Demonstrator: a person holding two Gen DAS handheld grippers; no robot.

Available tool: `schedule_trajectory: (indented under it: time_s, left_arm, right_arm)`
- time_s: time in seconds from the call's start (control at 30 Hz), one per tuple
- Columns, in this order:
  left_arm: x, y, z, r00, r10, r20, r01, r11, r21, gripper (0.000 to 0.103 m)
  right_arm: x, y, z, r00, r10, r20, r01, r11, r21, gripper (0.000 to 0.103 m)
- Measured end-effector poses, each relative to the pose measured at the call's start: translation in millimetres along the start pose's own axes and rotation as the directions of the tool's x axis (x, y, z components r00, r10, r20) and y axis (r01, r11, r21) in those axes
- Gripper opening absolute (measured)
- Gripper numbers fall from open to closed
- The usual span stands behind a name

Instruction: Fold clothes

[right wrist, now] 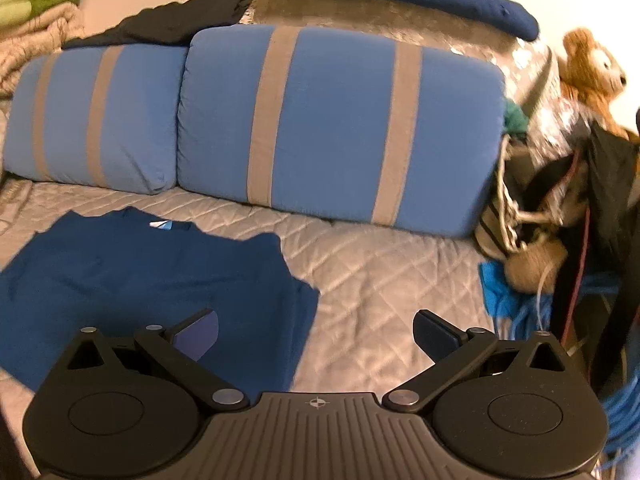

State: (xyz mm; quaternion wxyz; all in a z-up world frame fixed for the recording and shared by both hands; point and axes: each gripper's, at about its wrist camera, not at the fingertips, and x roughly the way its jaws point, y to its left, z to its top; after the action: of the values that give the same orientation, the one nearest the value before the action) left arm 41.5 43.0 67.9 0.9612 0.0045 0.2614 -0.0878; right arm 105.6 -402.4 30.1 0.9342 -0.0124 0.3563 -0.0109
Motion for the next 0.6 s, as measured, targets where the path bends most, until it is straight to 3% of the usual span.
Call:
schedule_trajectory:
  time_s: [0.17, 0.37, 0.5, 0.6]
  left_arm:
    - [-5, 2, -29, 0.999, -0.006, -0.049, 0.003, 0.999, -0.051, 0.073]
    - [3, -7, -63, 0.994, -0.007, -0.111, -0.002, 0.997, -0.079, 0.073]
    - [4, -14, -78, 0.995, 0.031, -0.09, -0.037, 0.997, -0.066, 0.073]
    - [6, -20, -81, 0.995, 0.051, -0.081, -0.053, 0.998, -0.031, 0.073]
  right_arm:
    - [-16, -36, -31, 0.99, 0.135, -0.048, -0.13, 0.987, 0.094, 0.103]
    - [28, -52, -88, 0.951, 0.288, -0.111, -0.252, 0.932, 0.259, 0.103]
    - [64, -65, -121, 0.901, 0.42, -0.11, -0.332, 0.829, 0.451, 0.102]
    - [84, -72, -139, 0.86, 0.505, -0.076, -0.367, 0.714, 0.596, 0.101]
